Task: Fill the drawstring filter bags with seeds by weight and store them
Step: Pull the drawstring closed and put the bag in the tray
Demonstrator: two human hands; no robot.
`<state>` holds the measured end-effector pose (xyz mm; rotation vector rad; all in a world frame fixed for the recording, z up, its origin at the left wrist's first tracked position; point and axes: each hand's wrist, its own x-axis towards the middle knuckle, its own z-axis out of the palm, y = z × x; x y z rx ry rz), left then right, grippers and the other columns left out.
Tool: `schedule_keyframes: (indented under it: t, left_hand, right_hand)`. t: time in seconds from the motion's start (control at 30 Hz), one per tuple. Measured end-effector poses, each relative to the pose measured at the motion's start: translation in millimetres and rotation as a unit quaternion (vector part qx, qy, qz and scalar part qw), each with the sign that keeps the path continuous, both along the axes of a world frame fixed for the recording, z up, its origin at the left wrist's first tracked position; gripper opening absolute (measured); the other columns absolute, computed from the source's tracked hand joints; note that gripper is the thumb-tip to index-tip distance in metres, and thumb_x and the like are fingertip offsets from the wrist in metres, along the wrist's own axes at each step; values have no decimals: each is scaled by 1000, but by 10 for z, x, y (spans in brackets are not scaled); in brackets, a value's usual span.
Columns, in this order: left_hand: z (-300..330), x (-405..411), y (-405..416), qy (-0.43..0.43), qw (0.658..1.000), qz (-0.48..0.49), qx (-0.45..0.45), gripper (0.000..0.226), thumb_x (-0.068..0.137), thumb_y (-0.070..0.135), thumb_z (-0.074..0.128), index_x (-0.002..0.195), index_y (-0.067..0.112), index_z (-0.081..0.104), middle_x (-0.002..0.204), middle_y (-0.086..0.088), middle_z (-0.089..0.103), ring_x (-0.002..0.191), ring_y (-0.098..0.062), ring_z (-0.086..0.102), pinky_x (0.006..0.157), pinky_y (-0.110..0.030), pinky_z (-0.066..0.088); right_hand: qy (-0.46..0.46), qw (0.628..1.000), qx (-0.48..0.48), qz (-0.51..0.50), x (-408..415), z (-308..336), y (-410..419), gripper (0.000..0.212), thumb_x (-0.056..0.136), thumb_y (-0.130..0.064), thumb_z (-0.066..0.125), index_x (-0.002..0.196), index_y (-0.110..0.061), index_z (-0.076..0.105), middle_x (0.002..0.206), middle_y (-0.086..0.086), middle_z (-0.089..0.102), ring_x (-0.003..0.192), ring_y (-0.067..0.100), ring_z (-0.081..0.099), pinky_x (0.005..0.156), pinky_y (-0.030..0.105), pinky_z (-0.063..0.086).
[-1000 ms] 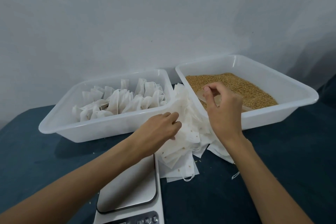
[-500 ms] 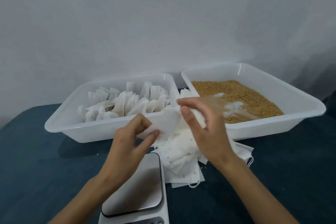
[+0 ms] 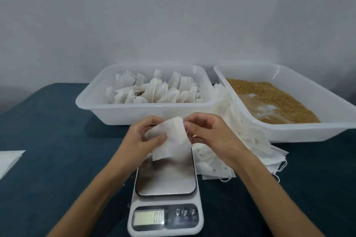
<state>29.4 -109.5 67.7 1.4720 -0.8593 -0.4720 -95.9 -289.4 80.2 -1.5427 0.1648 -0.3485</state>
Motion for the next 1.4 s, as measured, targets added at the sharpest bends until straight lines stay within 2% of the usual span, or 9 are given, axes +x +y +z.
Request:
schedule_keyframes:
  t: [0.17, 0.3, 0.6, 0.77, 0.9, 1.0, 1.13, 1.23, 1.4]
  left_hand:
    - [-53, -11, -13, -12, 999, 5, 52, 20, 93, -3, 70, 102, 14, 75, 89, 8, 74, 79, -7, 67, 67, -21, 54]
    - [-82, -9, -20, 19, 998, 46, 48, 5, 95, 8, 72, 97, 9, 77, 89, -12, 76, 76, -15, 68, 67, -27, 52]
    - [-136, -47, -41, 4, 994, 110, 16, 6, 94, 8, 74, 88, 6, 74, 81, -12, 74, 71, -14, 66, 65, -28, 53]
    - [-137, -95, -50, 5, 994, 110, -13, 7, 95, 9, 73, 91, 14, 73, 80, 0, 76, 72, -11, 70, 61, -26, 56]
    - [-171, -169, -57, -135, 967, 215, 7, 34, 87, 10, 81, 110, 27, 61, 99, 8, 64, 85, -11, 59, 79, -17, 50]
    - [-151, -250, -56, -218, 955, 195, -45, 30, 86, 6, 82, 98, 22, 60, 86, 6, 59, 81, -18, 57, 75, -23, 49]
    - [-144, -339, -101, -203, 975, 71, -46, 15, 89, 0, 77, 88, 13, 69, 81, 3, 66, 77, -22, 63, 73, -40, 54]
    - [-126, -318, -90, -192, 977, 79, -42, 18, 89, -5, 73, 88, 12, 71, 85, 5, 69, 84, -22, 68, 79, -39, 57]
    - [-88, -307, -70, -190, 975, 98, -65, 7, 92, 6, 75, 91, 13, 75, 90, 5, 70, 88, -22, 70, 80, -35, 59]
  right_hand:
    - [1, 1000, -16, 4, -50, -118, 73, 22, 94, -31, 67, 102, -13, 77, 85, 10, 69, 75, 22, 61, 71, 28, 56]
    - [9, 999, -31, 14, -96, -142, 122, 21, 89, -33, 71, 100, -17, 79, 86, 8, 75, 72, 19, 66, 71, 27, 56]
    - [34, 999, -11, -17, -100, -173, 151, 24, 87, -20, 75, 93, 4, 74, 86, 34, 68, 71, 30, 68, 69, 33, 61]
    - [43, 994, -14, -104, -80, -216, 149, 12, 95, -6, 66, 88, 4, 67, 66, 12, 66, 54, 21, 65, 55, 31, 59]
    - [24, 981, -76, -174, -65, -223, 141, 25, 86, -12, 78, 65, -16, 66, 58, 8, 61, 53, 15, 59, 55, 29, 58]
    - [13, 980, -77, -185, -57, -249, 134, 34, 81, -18, 83, 57, -22, 59, 51, -2, 53, 50, 10, 55, 55, 33, 60]
    - [-10, 982, -89, -165, -44, -270, 189, 28, 75, -27, 84, 58, -26, 62, 51, -7, 57, 49, 6, 55, 53, 26, 56]
    - [-43, 993, -46, -97, -58, -221, 224, 8, 79, -26, 76, 74, -20, 76, 69, 7, 71, 66, 15, 68, 66, 26, 57]
    - [-65, 996, 9, -63, -86, -165, 238, 19, 87, -12, 71, 99, 2, 74, 93, 26, 73, 79, 30, 71, 78, 35, 60]
